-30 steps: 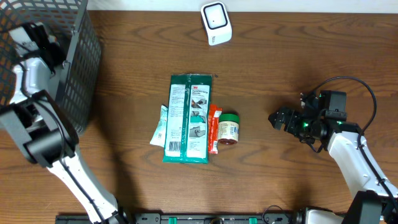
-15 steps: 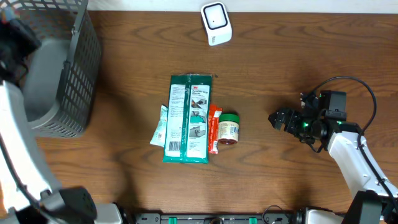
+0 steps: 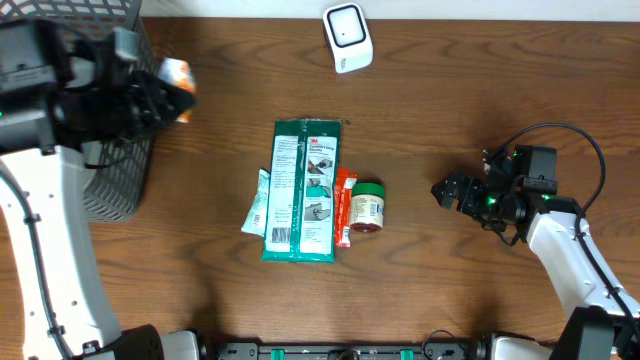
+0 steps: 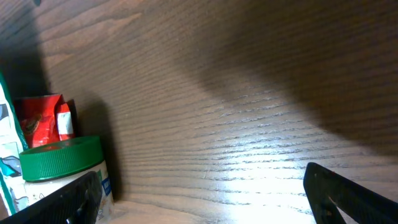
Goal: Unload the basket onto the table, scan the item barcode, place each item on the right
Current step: 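Lift the orange tissue pack toward the scanner, right gripper moving in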
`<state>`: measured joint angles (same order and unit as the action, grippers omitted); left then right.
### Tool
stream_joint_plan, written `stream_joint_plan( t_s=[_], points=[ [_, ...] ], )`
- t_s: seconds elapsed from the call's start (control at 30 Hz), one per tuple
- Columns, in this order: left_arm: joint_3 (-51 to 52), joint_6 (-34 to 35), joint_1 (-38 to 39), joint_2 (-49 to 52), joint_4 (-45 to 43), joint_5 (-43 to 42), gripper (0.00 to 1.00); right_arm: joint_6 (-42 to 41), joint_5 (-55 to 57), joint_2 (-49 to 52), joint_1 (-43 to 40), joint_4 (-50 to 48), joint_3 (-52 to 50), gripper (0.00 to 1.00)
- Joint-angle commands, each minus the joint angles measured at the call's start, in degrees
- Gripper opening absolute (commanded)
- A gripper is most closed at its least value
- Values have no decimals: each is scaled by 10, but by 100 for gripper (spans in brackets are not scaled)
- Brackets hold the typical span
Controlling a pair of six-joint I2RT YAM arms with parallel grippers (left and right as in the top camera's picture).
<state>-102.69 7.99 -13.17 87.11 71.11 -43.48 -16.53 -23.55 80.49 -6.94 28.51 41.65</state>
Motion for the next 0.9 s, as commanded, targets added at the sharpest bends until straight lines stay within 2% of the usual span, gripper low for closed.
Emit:
stream_joint_plan(
  t_s=[0.0, 0.23, 0.4, 0.63, 0.77, 0.87],
  points=[
    [2, -19, 44, 0, 12, -37, 15, -1, -1, -7, -5, 0, 7, 99],
    [2, -19, 108, 0, 19, -150, 15, -2, -1, -7, -5, 0, 7, 99],
    [2, -19, 135, 0, 20, -191, 16, -1, -1, -7, -5, 0, 7, 99],
    [2, -20, 192, 0, 17, -186, 15, -3, -1, -7, -5, -5, 7, 99],
    [2, -19, 232, 0, 12, -131, 15, -24, -10, -7, -5, -23, 7, 99],
    [2, -11, 280, 4, -10, -100, 15, -38, -99, -7, -8, 8, 7, 99]
  ],
)
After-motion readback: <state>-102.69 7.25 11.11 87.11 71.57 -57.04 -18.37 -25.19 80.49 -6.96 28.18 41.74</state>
